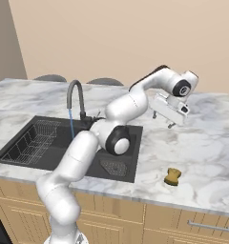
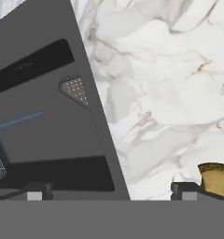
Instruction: Soak the sponge with water for a few seconds and then drop it inside the sink.
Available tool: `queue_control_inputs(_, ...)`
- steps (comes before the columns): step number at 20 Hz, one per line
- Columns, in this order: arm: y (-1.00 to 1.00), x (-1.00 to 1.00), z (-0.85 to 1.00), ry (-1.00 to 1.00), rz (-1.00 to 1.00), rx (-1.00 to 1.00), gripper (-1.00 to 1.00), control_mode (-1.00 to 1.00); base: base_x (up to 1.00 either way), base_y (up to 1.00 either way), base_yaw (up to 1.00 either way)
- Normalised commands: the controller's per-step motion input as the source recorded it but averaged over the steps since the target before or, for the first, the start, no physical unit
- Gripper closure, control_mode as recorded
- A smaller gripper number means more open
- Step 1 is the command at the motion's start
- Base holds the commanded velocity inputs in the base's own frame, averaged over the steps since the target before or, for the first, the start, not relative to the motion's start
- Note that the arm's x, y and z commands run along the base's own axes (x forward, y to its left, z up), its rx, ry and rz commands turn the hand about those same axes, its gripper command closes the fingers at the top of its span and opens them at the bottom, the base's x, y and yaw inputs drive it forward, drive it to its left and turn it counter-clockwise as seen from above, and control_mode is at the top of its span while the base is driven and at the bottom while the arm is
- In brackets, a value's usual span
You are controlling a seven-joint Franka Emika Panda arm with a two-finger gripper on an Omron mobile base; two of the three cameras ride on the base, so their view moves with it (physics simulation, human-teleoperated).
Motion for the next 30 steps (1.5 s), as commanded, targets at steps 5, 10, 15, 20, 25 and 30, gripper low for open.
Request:
queue_control_inputs(5,0.00,-1.00,-0.46,-0.26,-0.03,-0.05,-1.00,-1.00,0.00,0.00,0.00)
queue_control_inputs(10,0.08,-0.92,0.11,-0.08,-0.02,-0.10,-1.00,-1.00,0.00,0.00,0.00)
queue_control_inputs(15,0.38,-0.52,0.14,-0.01,0.00,-0.23,-1.00,-1.00,0.00,0.00,0.00)
queue_control_inputs(20,0.28,-0.45,-0.07,-0.14,0.00,-0.34,-1.00,-1.00,0.00,0.00,0.00)
queue_control_inputs(25,0.00,-0.38,0.02,-0.06,0.00,-0.21,-1.00,-1.00,0.00,0.00,0.00)
queue_control_inputs(30,0.01,-0.22,0.26,0.02,0.00,-0.08,-1.00,-1.00,0.00,0.00,0.00)
